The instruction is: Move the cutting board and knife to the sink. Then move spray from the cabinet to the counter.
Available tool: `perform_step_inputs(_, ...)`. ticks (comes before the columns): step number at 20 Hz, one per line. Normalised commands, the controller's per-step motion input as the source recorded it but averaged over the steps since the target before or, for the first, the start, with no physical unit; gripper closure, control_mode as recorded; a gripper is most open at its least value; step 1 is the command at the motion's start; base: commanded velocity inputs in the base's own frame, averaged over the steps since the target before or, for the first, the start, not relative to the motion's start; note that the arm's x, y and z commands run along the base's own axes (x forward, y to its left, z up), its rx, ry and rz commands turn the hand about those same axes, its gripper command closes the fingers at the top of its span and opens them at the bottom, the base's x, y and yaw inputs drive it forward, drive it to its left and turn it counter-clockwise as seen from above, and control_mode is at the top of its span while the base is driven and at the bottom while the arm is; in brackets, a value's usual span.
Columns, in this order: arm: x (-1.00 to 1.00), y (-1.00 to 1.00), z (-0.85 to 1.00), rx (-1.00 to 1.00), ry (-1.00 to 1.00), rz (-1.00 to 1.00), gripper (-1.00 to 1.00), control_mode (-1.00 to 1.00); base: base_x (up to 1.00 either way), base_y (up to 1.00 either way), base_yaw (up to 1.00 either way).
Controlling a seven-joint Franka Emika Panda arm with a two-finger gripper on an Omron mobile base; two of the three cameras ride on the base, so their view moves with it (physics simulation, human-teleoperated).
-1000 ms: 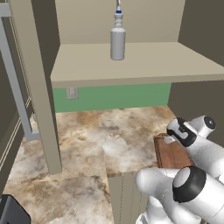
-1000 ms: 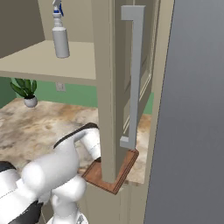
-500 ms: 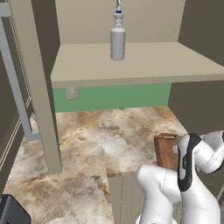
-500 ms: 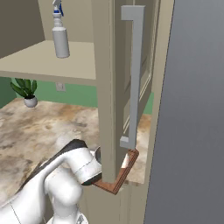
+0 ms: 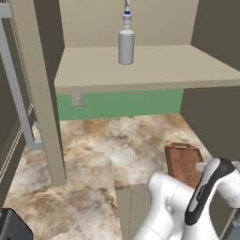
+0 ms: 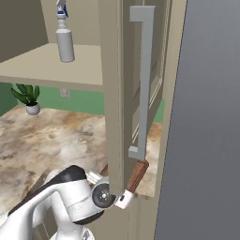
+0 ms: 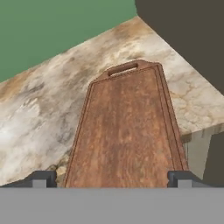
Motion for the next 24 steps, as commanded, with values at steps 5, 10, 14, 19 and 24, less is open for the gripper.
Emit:
perform_step_inputs(5, -0.69, -0.30, 0.14, 0.40, 0.01, -0.02, -1.00, -1.00, 0.00, 0.00, 0.00)
perform_step_inputs(10, -0.69, -0.25, 0.01, 0.40, 0.01, -0.01, -1.00, -1.00, 0.00, 0.00, 0.00)
perform_step_inputs(14, -0.54, -0.30, 0.02, 0.41, 0.00, 0.00, -1.00, -1.00, 0.00, 0.00, 0.00)
perform_step_inputs(19, -0.22, -0.21, 0.00, 0.31, -0.03, -0.03, -1.00, -1.00, 0.00, 0.00, 0.00)
perform_step_inputs(24, -0.10, -0.05, 0.00, 0.21, -0.21, -0.02, -1.00, -1.00, 0.00, 0.00, 0.00)
